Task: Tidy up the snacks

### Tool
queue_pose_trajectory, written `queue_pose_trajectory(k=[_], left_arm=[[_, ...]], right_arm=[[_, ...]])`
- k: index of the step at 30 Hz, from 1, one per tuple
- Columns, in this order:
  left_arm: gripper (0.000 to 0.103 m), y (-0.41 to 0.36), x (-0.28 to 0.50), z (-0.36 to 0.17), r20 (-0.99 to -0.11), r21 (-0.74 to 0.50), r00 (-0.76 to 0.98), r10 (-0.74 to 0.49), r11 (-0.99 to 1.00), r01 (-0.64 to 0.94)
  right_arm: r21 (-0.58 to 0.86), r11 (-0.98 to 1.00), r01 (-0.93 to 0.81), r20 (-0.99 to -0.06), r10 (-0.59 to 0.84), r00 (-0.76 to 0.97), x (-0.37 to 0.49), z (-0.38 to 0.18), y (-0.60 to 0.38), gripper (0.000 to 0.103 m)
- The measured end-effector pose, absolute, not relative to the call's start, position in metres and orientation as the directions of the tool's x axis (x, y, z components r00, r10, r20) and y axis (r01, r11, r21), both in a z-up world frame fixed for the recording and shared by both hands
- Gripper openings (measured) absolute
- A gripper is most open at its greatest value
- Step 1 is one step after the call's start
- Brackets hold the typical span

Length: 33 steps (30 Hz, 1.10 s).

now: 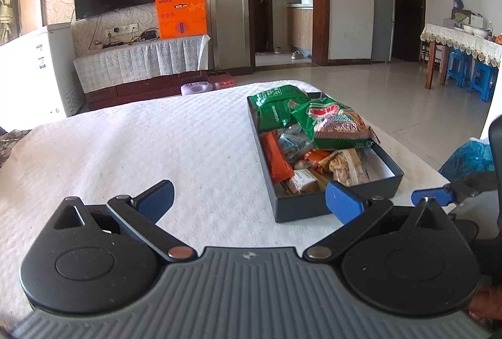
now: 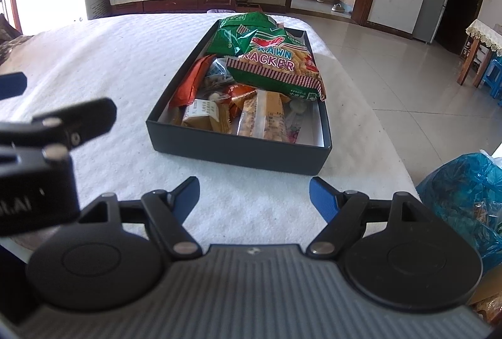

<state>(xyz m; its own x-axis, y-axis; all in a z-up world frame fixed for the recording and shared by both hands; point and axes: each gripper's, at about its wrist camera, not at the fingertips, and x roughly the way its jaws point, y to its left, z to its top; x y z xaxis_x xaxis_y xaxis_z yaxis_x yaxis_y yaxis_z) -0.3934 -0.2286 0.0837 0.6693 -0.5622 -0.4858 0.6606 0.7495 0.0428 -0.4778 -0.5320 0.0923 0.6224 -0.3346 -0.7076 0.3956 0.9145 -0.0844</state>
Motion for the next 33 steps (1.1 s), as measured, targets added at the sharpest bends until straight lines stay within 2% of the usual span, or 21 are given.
queue_pose_trajectory(k=[33], left_arm=[[0.103, -0.2318, -0.4018, 0.0788, -0.488, 0.054, 0.652, -0.58, 0.726, 0.686]], right_arm=[[-0.096, 0.914, 0.393, -0.722, -0.336, 0.604, -0.4837, 0.0882, -0.5329, 0.079]])
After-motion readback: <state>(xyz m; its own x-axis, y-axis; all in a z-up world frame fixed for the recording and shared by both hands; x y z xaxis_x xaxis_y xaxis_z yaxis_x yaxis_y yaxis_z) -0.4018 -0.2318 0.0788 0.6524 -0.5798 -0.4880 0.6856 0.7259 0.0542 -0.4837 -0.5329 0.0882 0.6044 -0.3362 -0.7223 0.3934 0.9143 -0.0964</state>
